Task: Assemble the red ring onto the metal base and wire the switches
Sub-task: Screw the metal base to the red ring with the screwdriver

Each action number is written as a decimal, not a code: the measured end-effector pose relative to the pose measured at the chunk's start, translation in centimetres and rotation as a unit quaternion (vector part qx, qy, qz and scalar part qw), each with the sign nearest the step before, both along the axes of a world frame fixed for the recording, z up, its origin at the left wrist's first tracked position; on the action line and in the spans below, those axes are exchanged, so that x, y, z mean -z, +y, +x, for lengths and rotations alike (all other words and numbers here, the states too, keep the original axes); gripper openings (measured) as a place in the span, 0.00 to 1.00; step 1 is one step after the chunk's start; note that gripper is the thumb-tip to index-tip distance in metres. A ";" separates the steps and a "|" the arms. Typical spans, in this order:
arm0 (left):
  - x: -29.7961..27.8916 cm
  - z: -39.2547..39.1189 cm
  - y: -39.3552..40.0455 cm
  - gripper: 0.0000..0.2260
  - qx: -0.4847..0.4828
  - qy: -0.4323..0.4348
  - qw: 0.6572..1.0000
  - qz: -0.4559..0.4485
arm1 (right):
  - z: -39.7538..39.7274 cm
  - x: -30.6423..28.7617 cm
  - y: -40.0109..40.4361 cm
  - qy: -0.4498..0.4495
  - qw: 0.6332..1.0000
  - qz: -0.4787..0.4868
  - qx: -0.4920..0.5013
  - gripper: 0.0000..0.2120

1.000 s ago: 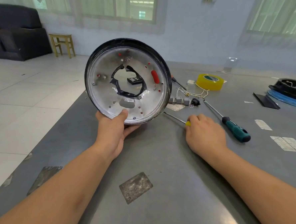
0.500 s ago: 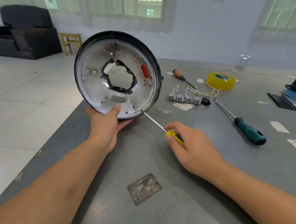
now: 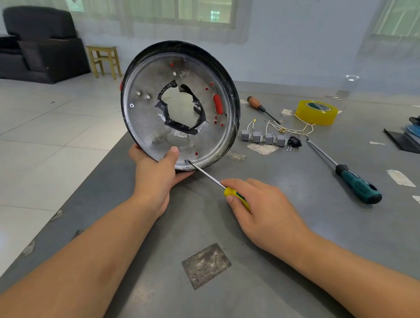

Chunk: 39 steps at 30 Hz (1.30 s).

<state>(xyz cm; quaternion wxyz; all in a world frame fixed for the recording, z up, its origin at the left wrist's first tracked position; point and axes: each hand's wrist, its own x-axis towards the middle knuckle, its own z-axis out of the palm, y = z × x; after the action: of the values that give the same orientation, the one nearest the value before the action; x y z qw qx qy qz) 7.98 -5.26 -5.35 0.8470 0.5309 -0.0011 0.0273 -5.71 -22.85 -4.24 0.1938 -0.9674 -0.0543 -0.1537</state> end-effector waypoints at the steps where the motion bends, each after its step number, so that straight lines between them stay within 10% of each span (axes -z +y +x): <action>1: 0.0 0.0 0.0 0.23 0.000 -0.002 1.000 0.003 | 0.0 0.0 0.0 0.001 1.000 -0.002 0.000 0.16; 39: 0.7 -0.4 -0.2 0.26 -0.021 -0.093 0.989 0.116 | 0.1 0.0 -0.1 -0.021 0.999 -0.037 0.011 0.16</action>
<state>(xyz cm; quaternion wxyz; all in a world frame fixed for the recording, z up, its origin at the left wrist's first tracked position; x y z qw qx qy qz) 7.58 -5.43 -6.09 0.7754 0.6203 -0.0719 0.0941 -5.63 -22.98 -4.21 0.1551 -0.9710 -0.0534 -0.1737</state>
